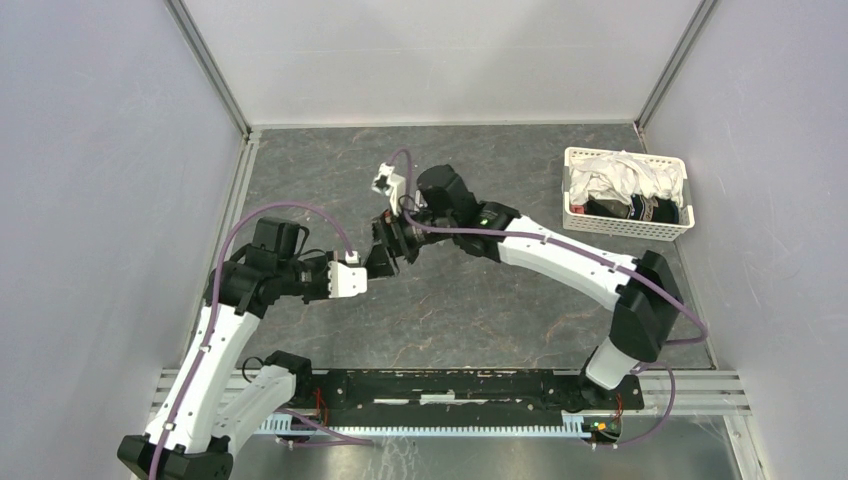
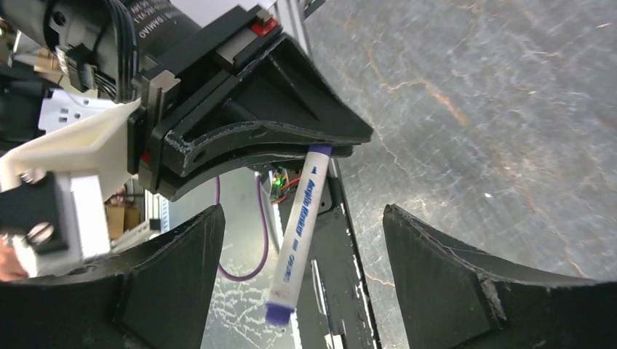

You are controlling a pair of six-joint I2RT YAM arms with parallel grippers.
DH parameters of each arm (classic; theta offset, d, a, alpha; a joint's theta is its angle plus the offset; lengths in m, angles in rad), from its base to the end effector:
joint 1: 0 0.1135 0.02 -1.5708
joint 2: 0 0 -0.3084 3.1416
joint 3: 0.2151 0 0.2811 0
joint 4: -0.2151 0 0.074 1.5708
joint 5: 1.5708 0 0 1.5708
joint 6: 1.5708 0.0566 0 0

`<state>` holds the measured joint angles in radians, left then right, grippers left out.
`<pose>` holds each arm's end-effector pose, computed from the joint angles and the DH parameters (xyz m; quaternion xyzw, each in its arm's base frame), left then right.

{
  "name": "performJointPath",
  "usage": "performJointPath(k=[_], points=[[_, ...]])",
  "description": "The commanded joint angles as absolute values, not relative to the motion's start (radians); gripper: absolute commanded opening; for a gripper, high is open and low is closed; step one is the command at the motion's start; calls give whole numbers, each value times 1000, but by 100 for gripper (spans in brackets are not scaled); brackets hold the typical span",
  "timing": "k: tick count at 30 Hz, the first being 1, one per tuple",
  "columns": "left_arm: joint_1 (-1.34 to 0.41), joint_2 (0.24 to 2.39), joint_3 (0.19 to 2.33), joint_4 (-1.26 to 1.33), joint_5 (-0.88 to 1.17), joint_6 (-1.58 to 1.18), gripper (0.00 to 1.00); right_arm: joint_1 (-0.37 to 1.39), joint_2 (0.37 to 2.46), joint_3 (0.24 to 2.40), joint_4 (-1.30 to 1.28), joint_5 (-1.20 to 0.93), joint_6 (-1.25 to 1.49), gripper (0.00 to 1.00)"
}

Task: Open the pen caps
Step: Open the pen cap from the pen.

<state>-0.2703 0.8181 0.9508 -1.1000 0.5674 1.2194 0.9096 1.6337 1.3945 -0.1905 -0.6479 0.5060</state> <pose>0.1292 -0.0674 0.3342 0.6825 0.6175 -0.1074 0.3759 0.2363 0.3593 0.3649 -0.3283 0.7472 0.5364 0.2148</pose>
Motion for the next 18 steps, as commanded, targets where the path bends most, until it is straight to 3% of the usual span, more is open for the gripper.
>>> performJointPath(k=[1,12,16,17,18], points=[[-274,797,970,-1108,560,1337,2,944,1682,1484,-227,-706,465,82],[-274,799,987,-1100,566,1340,2,966,1747,1494,-197,-748,471,51],[-275,799,996,-1100,570,1336,3,966,1758,1497,-203,-754,461,25],[-275,798,1000,-1099,568,1333,5,965,1758,1499,-213,-752,449,17],[-275,799,1006,-1104,570,1331,14,966,1758,1501,-229,-744,434,9]])
